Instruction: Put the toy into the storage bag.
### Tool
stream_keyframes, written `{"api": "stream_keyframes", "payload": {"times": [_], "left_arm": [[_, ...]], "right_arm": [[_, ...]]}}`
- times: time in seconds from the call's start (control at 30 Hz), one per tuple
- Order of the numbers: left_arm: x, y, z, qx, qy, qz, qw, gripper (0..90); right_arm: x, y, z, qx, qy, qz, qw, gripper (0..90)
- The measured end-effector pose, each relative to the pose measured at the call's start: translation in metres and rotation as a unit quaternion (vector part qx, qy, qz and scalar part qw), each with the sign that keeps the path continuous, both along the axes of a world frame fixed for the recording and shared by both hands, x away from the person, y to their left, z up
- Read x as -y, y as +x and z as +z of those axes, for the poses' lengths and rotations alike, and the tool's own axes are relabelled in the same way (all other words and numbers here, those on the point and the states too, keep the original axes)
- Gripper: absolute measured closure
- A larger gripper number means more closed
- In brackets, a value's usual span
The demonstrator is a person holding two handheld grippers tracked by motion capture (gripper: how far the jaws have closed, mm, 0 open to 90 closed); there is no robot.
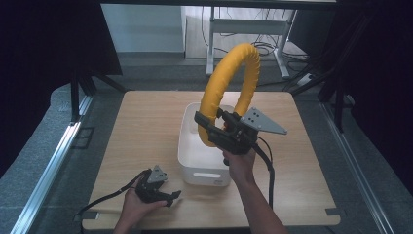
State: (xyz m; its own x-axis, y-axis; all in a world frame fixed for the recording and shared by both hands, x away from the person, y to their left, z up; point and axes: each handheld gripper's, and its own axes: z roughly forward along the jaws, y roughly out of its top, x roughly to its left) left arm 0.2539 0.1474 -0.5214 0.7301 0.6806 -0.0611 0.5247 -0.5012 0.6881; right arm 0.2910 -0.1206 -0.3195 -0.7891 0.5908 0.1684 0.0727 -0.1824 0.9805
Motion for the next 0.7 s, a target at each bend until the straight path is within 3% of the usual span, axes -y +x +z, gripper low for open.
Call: {"api": "stream_keyframes", "payload": {"times": [0.7], "left_arm": [[0.001, 0.0, -0.001, -0.002, 0.003, -0.004, 1.0, 15.1]], "right_arm": [[-0.023, -0.001, -0.019, -0.019, 0.003, 0.022, 0.9996, 48.3]]}}
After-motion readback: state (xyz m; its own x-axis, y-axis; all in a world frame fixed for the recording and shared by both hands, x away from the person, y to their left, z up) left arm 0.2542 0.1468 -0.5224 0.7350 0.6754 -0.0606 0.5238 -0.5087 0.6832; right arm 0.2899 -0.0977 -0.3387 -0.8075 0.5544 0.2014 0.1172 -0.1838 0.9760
